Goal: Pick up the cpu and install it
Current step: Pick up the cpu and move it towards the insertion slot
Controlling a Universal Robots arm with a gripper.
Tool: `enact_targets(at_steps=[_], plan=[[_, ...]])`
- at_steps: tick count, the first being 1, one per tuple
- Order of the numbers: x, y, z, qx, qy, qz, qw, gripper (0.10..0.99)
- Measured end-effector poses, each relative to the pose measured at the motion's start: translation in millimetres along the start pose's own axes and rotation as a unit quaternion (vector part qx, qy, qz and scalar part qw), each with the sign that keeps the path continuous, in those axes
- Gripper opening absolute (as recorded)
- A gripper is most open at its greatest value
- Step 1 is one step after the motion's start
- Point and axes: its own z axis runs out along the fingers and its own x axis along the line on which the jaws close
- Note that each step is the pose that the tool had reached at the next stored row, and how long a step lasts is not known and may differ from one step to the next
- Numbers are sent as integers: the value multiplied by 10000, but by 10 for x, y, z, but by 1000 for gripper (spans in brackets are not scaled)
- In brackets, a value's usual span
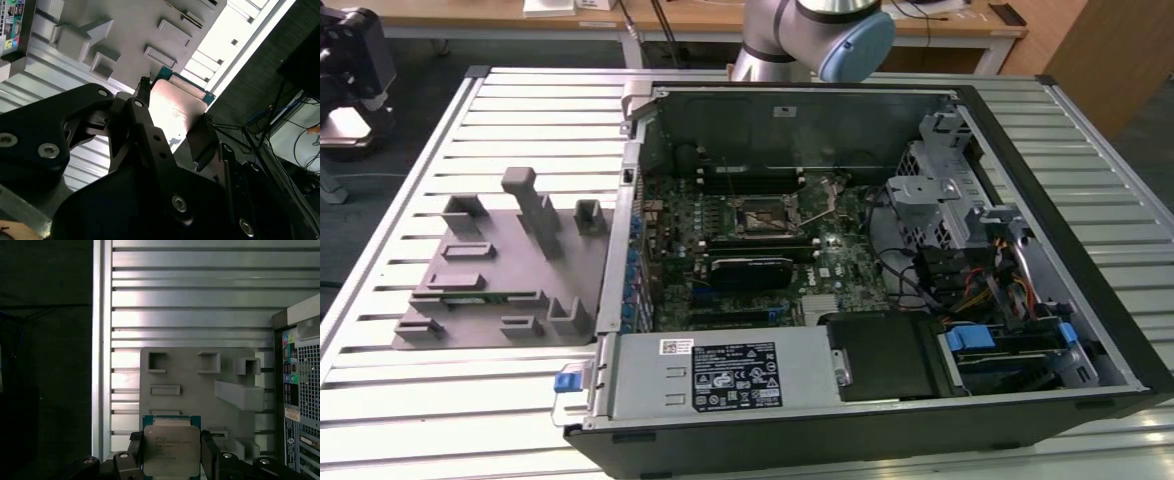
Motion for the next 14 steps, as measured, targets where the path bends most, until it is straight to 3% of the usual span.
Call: enact_targets(at_steps=[6,14], plan=[[-69,1,-1,0,1,0,10000,545],[-286,6,-1,0,1,0,10000,545]])
